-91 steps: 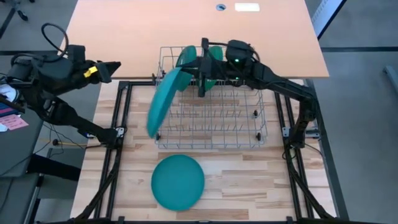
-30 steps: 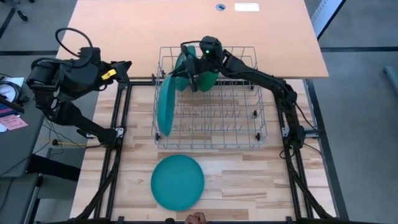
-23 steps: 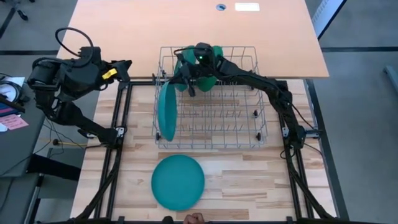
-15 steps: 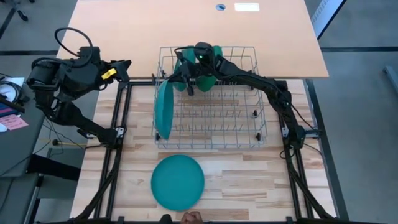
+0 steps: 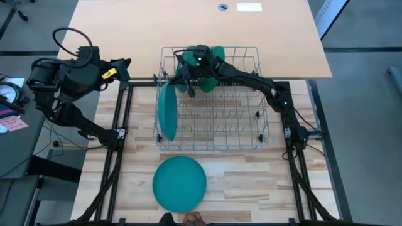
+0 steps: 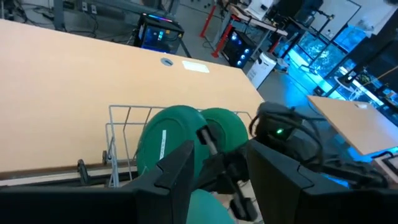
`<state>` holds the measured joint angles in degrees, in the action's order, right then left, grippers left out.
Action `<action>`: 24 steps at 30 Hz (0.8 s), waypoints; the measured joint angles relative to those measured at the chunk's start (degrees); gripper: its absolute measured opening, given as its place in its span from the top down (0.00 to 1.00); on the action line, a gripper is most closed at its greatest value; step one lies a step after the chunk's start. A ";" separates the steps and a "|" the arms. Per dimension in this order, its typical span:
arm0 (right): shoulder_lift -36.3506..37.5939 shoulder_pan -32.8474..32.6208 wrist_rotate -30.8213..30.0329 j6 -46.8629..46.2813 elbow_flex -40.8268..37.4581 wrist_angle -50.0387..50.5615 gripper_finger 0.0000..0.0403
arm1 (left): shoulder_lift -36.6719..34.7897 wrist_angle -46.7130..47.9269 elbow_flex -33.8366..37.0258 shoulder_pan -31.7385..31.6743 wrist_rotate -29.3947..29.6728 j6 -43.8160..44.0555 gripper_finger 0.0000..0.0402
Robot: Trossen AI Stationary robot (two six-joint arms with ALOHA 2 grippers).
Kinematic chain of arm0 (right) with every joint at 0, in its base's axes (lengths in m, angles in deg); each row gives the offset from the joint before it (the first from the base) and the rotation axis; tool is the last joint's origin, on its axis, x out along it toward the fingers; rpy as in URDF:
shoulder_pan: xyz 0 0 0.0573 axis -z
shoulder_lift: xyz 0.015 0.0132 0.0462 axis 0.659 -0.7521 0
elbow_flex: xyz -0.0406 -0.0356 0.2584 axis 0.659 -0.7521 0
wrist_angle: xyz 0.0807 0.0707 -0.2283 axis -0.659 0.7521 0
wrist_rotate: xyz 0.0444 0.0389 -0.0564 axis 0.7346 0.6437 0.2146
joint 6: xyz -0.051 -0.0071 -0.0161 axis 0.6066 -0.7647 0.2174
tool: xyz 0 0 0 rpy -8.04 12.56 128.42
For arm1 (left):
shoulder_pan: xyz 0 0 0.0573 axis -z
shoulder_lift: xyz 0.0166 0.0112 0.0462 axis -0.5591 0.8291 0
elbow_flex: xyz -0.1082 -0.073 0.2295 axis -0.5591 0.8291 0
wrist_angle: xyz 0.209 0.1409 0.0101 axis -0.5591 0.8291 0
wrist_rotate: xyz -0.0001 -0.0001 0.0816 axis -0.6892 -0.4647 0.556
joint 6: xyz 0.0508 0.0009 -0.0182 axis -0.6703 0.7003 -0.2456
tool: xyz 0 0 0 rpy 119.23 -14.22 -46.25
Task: Sort dishes
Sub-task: Put the blue plate into the dish rack
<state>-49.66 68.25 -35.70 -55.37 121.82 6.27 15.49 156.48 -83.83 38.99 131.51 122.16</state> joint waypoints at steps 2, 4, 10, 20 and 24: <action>-0.04 0.00 -0.01 -1.13 0.00 -1.14 1.00 | -0.01 -0.13 0.00 0.00 0.04 0.00 0.65; 0.20 0.07 0.03 -1.47 0.05 -2.86 1.00 | 0.00 -0.52 0.00 0.00 0.07 0.02 0.65; 0.27 0.65 0.06 -2.11 0.09 -2.21 1.00 | 0.00 -2.88 0.00 0.00 0.52 -2.65 0.65; 0.30 2.87 0.95 -2.06 0.07 0.46 1.00 | 0.00 -3.01 0.00 0.00 0.77 -3.69 0.65; 0.30 2.82 2.08 -2.18 0.07 0.39 1.00 | 0.00 -2.99 0.00 0.00 1.34 -3.72 0.65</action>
<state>-49.36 71.06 -33.62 -57.56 121.88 6.65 15.49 153.49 -83.83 38.98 132.85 118.45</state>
